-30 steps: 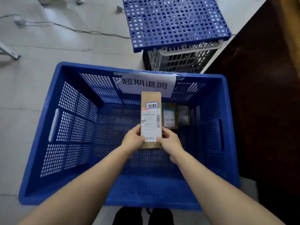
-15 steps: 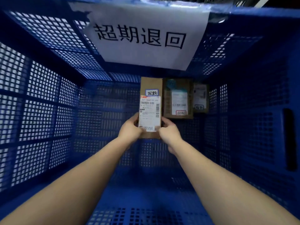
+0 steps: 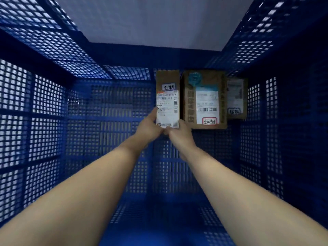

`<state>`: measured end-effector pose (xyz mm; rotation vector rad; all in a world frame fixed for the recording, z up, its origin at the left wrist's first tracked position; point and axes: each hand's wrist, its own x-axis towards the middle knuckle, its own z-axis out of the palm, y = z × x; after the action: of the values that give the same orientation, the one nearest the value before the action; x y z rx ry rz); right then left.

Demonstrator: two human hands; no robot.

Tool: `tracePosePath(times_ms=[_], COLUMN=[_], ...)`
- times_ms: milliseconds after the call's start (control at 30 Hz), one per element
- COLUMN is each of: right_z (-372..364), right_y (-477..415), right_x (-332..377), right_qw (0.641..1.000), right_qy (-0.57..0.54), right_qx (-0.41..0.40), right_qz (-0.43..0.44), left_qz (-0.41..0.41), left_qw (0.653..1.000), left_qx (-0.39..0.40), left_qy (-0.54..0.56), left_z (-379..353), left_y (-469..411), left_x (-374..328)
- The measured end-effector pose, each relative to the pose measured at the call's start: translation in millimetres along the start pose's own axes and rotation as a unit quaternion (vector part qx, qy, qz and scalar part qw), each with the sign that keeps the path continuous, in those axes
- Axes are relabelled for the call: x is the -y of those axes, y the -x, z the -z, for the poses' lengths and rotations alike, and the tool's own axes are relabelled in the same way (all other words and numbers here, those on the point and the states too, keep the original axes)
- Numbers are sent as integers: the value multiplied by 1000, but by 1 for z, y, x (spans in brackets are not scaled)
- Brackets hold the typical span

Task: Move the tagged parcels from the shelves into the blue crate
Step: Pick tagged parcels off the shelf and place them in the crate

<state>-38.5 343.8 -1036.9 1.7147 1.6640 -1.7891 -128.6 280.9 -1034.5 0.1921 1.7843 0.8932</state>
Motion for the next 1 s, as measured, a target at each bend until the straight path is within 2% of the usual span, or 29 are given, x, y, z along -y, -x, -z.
tracePosePath(times_ms=[133, 267, 367, 467, 567, 667, 767, 1000], right_z=[4, 5, 8, 17, 32, 52, 71, 108], right_y=[-5, -7, 0, 18, 46, 77, 113, 206], right_x=[-11, -7, 0, 3, 9, 22, 42, 109], right_qw=[998, 991, 984, 972, 943, 916, 883, 834], right_qy=[61, 131, 171, 229, 325, 391, 447, 516], right_qx=[-2, 29, 45, 44, 50, 50, 71, 46], right_qz=[5, -1, 0, 25, 41, 72, 124, 188], left_qz=[5, 11, 6, -4, -12, 2, -6, -57], left_qw=[1000, 998, 993, 979, 944, 909, 883, 805], left_qx=[28, 35, 56, 41, 19, 16, 25, 6], left_qy=[-1, -46, -107, -198, -330, -416, -469, -590], left_z=[-5, -5, -2, 2, 6, 12, 20, 35], left_y=[-7, -14, -5, 15, 40, 70, 104, 203], left_x=[4, 7, -2, -16, -26, -41, -61, -119])
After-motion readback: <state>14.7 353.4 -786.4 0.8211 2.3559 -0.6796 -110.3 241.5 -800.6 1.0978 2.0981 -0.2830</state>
